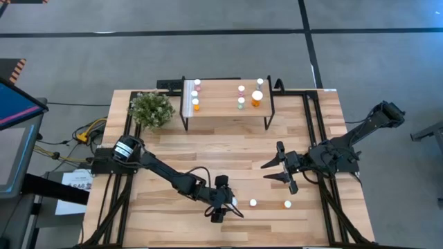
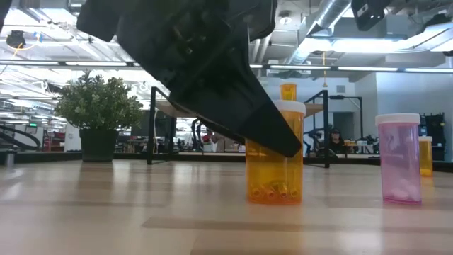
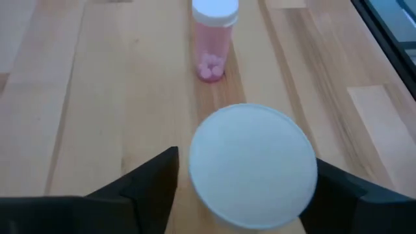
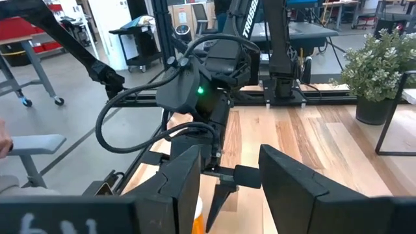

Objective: Pick and place medicine bottles onto shelf by color
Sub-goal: Put the big orange pill bottle on the shelf

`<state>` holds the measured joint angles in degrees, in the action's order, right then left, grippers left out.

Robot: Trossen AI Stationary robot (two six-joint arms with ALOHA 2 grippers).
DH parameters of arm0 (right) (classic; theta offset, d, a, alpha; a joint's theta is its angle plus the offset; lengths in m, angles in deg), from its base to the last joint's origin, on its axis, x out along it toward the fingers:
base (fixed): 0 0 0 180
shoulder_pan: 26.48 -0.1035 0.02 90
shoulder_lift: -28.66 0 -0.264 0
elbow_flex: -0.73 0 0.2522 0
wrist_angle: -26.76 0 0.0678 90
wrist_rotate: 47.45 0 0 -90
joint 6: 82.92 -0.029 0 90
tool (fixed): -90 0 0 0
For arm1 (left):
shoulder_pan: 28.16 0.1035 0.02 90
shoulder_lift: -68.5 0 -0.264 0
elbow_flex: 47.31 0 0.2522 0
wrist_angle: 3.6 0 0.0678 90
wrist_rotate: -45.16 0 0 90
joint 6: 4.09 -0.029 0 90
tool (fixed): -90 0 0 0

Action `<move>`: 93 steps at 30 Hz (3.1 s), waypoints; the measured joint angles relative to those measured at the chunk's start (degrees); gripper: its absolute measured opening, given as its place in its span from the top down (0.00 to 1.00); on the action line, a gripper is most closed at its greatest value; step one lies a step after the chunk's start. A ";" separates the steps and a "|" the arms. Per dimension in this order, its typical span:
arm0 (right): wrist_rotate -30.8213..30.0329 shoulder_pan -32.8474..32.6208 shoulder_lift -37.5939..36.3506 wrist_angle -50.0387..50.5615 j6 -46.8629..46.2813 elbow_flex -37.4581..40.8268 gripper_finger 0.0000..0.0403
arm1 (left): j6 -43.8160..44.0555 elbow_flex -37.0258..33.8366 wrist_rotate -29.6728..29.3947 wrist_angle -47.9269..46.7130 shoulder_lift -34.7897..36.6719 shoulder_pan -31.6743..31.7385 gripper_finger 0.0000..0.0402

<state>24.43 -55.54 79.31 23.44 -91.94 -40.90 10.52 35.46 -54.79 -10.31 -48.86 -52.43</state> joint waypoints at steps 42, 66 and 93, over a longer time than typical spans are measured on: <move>0.13 -2.64 -3.26 4.72 1.60 0.02 0.56 | -21.31 17.84 -4.47 -31.76 23.82 31.46 0.55; -0.02 -0.18 -2.53 5.92 1.38 0.02 0.55 | -19.47 17.77 7.81 -27.23 17.59 56.87 0.55; 0.00 -0.31 -2.54 6.40 0.46 0.02 0.56 | -17.50 17.81 6.24 -28.14 12.65 56.96 0.47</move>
<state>24.42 -55.85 76.78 29.83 -91.48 -40.88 -6.98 53.27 -48.55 -38.45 -36.21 4.53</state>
